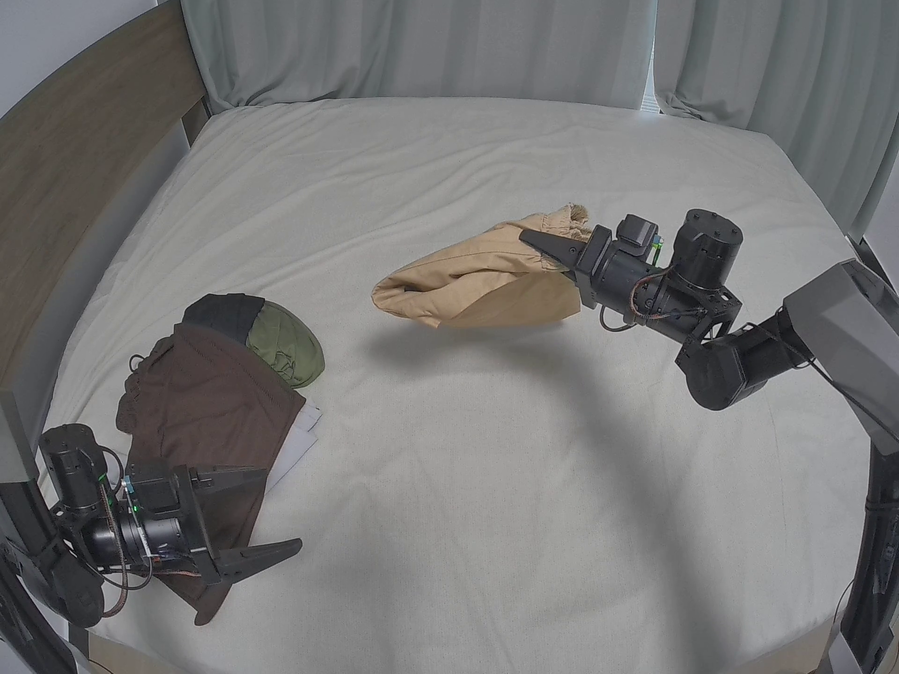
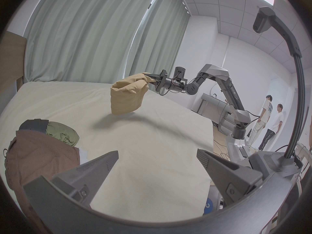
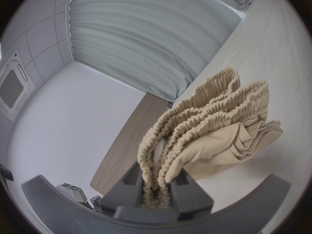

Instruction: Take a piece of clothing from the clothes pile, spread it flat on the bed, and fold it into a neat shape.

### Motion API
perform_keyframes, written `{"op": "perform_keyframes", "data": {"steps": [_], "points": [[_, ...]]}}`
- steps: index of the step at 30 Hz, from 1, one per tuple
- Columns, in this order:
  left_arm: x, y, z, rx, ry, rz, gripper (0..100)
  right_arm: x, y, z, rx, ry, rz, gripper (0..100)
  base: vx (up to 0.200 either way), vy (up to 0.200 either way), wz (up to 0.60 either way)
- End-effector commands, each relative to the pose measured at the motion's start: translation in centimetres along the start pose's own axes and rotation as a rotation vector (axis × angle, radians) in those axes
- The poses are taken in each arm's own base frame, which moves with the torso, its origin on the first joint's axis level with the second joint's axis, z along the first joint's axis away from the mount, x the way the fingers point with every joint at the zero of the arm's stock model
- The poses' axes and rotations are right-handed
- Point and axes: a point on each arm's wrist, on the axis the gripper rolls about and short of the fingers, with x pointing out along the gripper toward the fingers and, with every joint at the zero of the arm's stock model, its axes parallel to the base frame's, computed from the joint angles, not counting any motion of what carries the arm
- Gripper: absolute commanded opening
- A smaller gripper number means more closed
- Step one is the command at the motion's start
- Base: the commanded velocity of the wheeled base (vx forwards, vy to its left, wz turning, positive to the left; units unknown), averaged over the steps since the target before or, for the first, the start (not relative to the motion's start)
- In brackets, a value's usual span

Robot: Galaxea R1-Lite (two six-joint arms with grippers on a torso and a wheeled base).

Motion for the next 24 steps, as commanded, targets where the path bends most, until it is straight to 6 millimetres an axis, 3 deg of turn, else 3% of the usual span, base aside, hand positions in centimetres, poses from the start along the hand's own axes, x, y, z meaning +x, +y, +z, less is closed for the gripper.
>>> {"op": "perform_keyframes", "data": {"steps": [1, 11, 14, 18, 24], "points": [[0.0, 0.0, 0.0, -0.002, 0.001, -0.001, 100, 0.6, -0.1, 0.9, -0.012, -0.013, 0.007, 0, 0.0, 0.0, 0.0], [0.0, -0.1, -0.2, -0.008, 0.006, -0.002, 100, 1.9, -1.5, 1.4, -0.028, -0.033, 0.021, 0, 0.0, 0.0, 0.0], [-0.1, -0.1, -0.2, -0.01, 0.008, -0.002, 100, 2.2, -3.8, 0.4, -0.016, -0.024, -0.003, 0, 0.0, 0.0, 0.0], [-0.1, -0.3, -0.5, -0.028, 0.02, -0.005, 100, 2.0, -7.2, -3.2, 0.03, 0.042, -0.071, 0, 0.0, 0.0, 0.0], [-0.1, -0.3, -0.5, -0.026, 0.018, -0.005, 100, -0.5, -8.7, -6.9, 0.052, 0.098, -0.125, 0, 0.0, 0.0, 0.0]]}}
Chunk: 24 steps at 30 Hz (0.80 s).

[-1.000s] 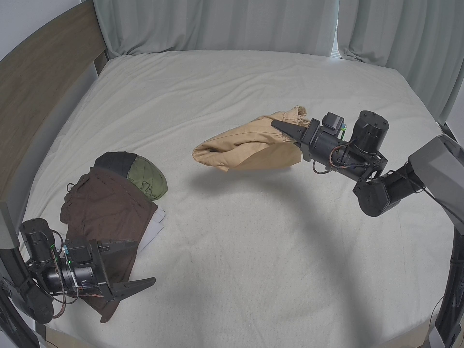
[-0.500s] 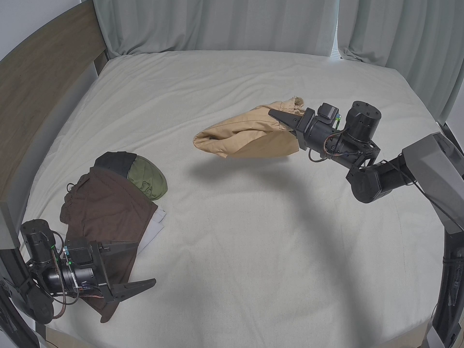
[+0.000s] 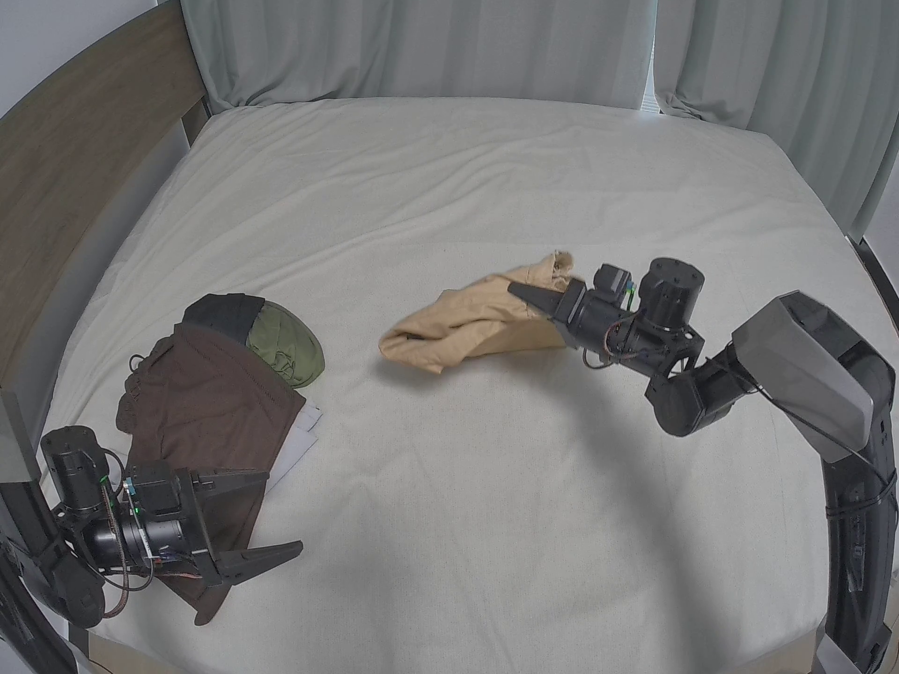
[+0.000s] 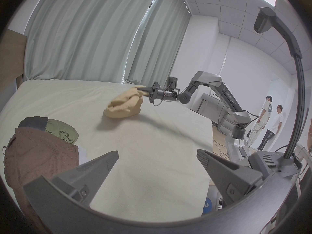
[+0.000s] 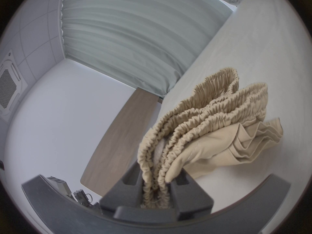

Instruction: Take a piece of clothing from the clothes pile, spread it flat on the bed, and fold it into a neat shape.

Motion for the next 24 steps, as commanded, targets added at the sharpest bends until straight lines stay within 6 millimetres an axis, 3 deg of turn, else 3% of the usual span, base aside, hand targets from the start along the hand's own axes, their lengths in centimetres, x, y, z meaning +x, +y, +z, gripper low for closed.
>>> {"op": "perform_keyframes", "data": {"steps": [1, 10, 12, 16, 24], "points": [[-0.1, -0.3, -0.3, -0.017, 0.011, -0.004, 100, -1.8, -2.4, -4.3, 0.041, 0.065, -0.06, 0, 0.0, 0.0, 0.0], [0.0, -0.4, -0.3, -0.016, 0.013, -0.01, 100, -5.3, -3.6, -8.6, 0.075, 0.105, -0.099, 0, 0.0, 0.0, 0.0], [0.1, -0.5, -0.3, -0.017, 0.014, -0.016, 100, -5.9, -4.9, -10.6, 0.093, 0.123, -0.117, 0, 0.0, 0.0, 0.0], [0.1, -0.5, -0.3, -0.018, 0.014, -0.017, 100, -6.4, -6.5, -12.4, 0.112, 0.138, -0.143, 0, 0.0, 0.0, 0.0], [0.1, -0.5, -0.3, -0.019, 0.015, -0.017, 100, -6.8, -7.6, -13.7, 0.133, 0.146, -0.188, 0, 0.0, 0.0, 0.0]]}}
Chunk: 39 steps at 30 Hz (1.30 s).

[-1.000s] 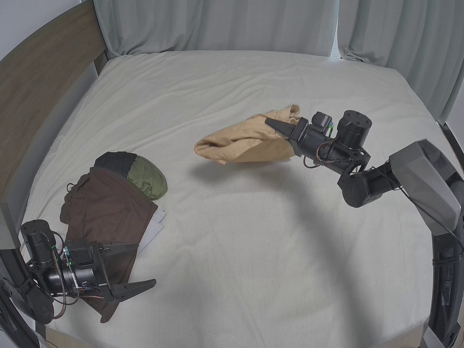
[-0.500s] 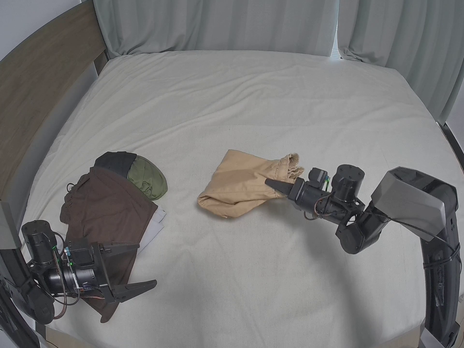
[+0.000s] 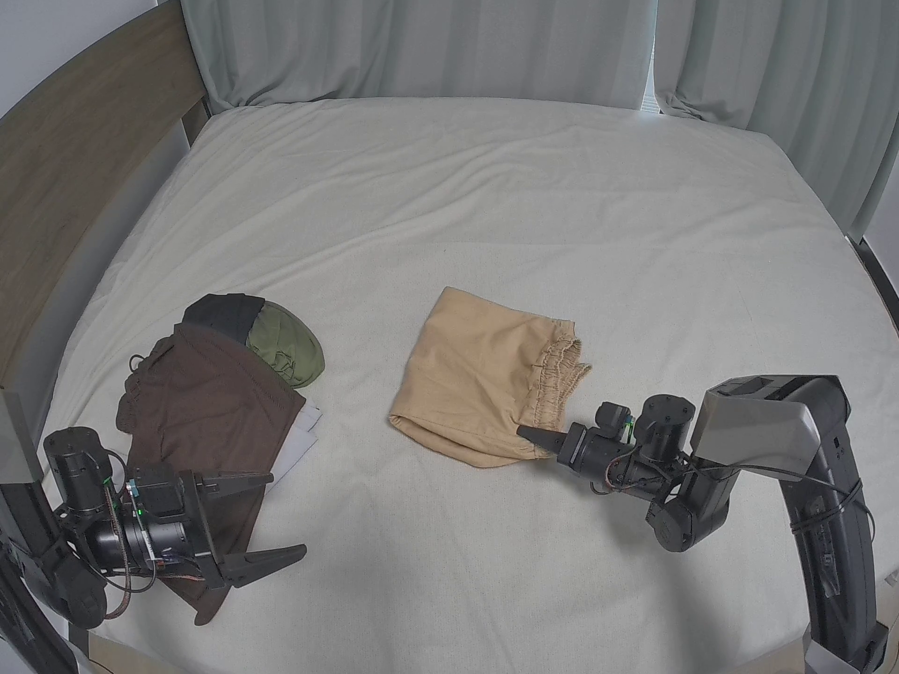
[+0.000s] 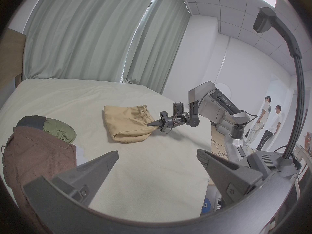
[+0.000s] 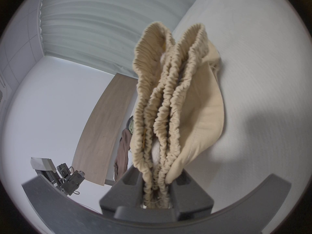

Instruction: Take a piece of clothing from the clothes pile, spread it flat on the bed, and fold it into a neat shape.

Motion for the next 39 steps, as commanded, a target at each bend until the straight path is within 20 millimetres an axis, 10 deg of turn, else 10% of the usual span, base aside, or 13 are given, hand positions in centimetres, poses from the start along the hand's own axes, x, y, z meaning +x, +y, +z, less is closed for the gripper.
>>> {"op": "perform_keyframes", "data": {"steps": [1, 7, 8, 30, 34, 39], "points": [[-0.1, -0.3, -0.3, -0.016, 0.011, -0.004, 100, 0.0, -1.3, -1.2, 0.024, 0.026, -0.03, 0, 0.0, 0.0, 0.0], [-0.1, -0.3, -0.2, -0.013, 0.009, -0.003, 100, -0.1, -1.5, -1.3, 0.029, 0.025, -0.035, 0, 0.0, 0.0, 0.0], [-0.1, -0.3, -0.2, -0.013, 0.009, -0.003, 100, -0.1, -1.4, -1.2, 0.026, 0.023, -0.033, 100, 0.0, 0.0, 0.0], [-0.1, -0.3, 0.0, -0.003, 0.001, -0.002, 100, -5.4, 8.2, -3.0, -0.087, 0.148, 0.008, 100, 0.0, 0.0, 0.0], [-0.1, -0.2, 0.0, -0.005, 0.002, -0.002, 100, -5.1, 11.6, -0.1, -0.091, 0.091, 0.145, 100, 0.0, 0.0, 0.0], [-0.1, -0.2, 0.0, -0.005, 0.002, -0.002, 100, -3.3, 11.0, 3.9, -0.094, -0.028, 0.188, 100, 0.0, 0.0, 0.0]]}}
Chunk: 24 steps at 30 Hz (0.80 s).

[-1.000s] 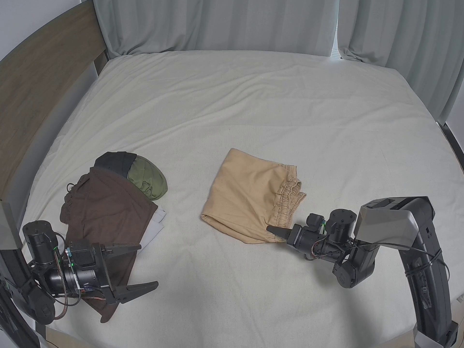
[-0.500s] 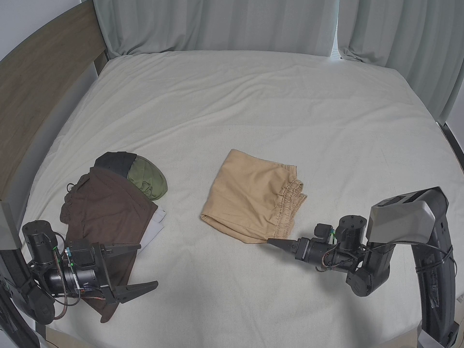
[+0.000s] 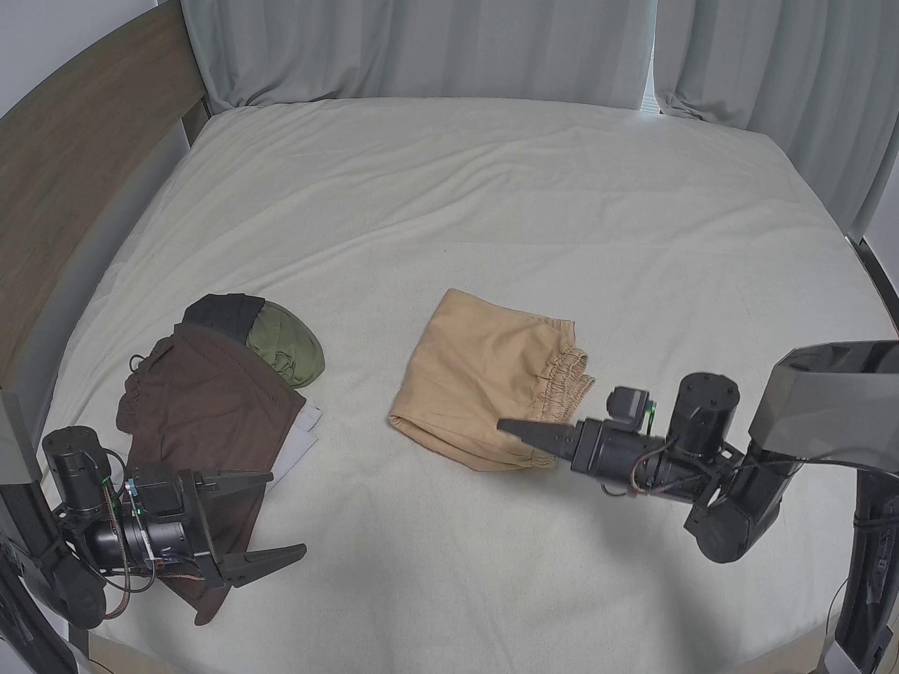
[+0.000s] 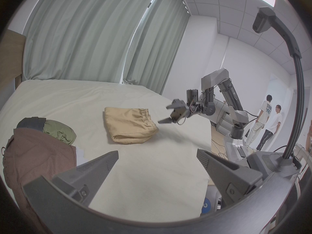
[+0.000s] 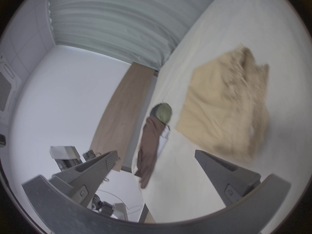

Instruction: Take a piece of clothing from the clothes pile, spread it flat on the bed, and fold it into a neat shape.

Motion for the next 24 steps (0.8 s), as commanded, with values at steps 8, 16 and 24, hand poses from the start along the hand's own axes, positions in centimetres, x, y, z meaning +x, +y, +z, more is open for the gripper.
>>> {"op": "perform_keyframes", "data": {"steps": [8, 16, 24], "points": [[0.0, -0.1, -0.3, -0.014, 0.009, -0.002, 100, 2.2, -6.2, 6.5, -0.022, -0.185, -0.006, 100, 0.0, 0.0, 0.0], [-0.1, -0.2, -0.3, -0.015, 0.01, -0.002, 100, 1.8, -11.8, 5.5, 0.019, -0.192, -0.092, 100, 0.0, 0.0, 0.0], [-0.1, -0.2, -0.3, -0.017, 0.012, -0.003, 100, 1.6, -12.6, 5.0, 0.026, -0.194, -0.103, 100, 0.0, 0.0, 0.0]]}}
